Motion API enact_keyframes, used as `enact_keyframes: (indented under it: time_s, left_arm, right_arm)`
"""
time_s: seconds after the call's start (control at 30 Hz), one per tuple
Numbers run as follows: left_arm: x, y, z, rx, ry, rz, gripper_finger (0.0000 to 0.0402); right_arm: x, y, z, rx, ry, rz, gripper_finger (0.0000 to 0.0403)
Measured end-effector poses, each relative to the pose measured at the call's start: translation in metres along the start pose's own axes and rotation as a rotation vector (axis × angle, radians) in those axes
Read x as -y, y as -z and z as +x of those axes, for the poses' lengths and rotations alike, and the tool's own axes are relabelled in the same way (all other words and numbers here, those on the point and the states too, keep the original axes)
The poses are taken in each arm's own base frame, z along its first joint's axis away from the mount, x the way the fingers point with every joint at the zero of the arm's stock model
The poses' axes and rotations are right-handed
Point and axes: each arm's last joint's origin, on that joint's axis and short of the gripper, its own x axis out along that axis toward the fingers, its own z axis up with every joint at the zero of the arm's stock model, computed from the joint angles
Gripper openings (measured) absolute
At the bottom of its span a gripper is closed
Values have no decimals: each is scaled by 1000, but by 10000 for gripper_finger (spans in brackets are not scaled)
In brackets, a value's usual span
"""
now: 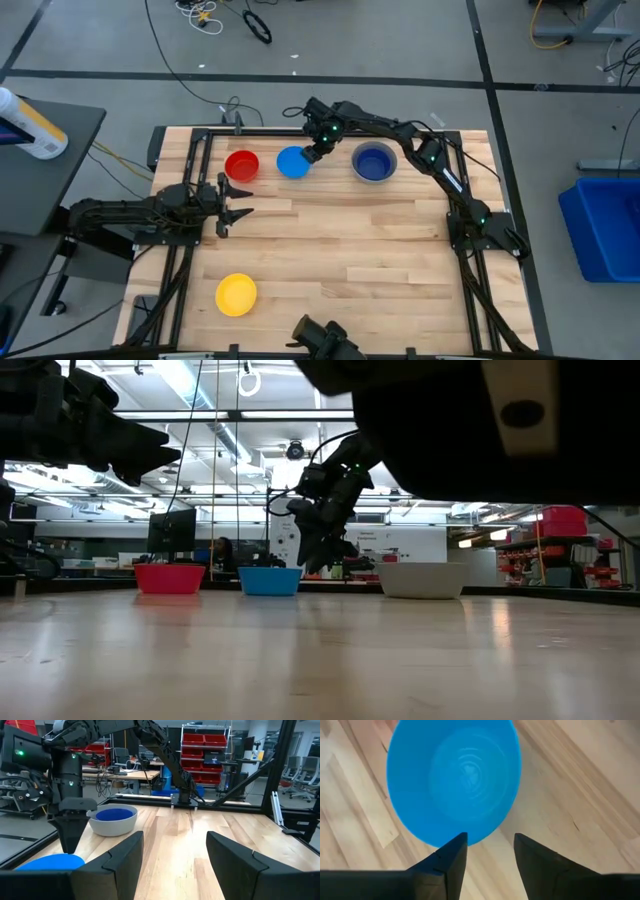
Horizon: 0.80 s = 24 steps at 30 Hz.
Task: Nest bowls inside each other
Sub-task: Stack the light blue bowl on the dark blue bowl
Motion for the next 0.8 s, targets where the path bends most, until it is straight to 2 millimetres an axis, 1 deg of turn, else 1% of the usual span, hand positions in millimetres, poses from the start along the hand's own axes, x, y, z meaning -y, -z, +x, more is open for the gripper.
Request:
enact_keyframes:
  time_s: [0.2, 0.33, 0.47, 0.6, 0.8]
  left_arm:
    - [0, 0, 0, -1, 0, 0, 224]
    - [0, 0, 0, -1, 0, 0, 224]
    - [0, 0, 0, -1, 0, -2, 224]
    - [0, 0, 0, -2, 0, -11, 224]
    - [0, 0, 0, -2, 0, -13, 224]
  right_arm:
    - [0, 0, 0, 0, 0, 33, 164]
    - [0, 1, 0, -6, 5, 52, 153]
    - [2, 1, 0, -5, 53, 62, 142]
    - [3, 3, 0, -19, 84, 58, 140]
    - [0, 1, 0, -8, 0, 42, 140]
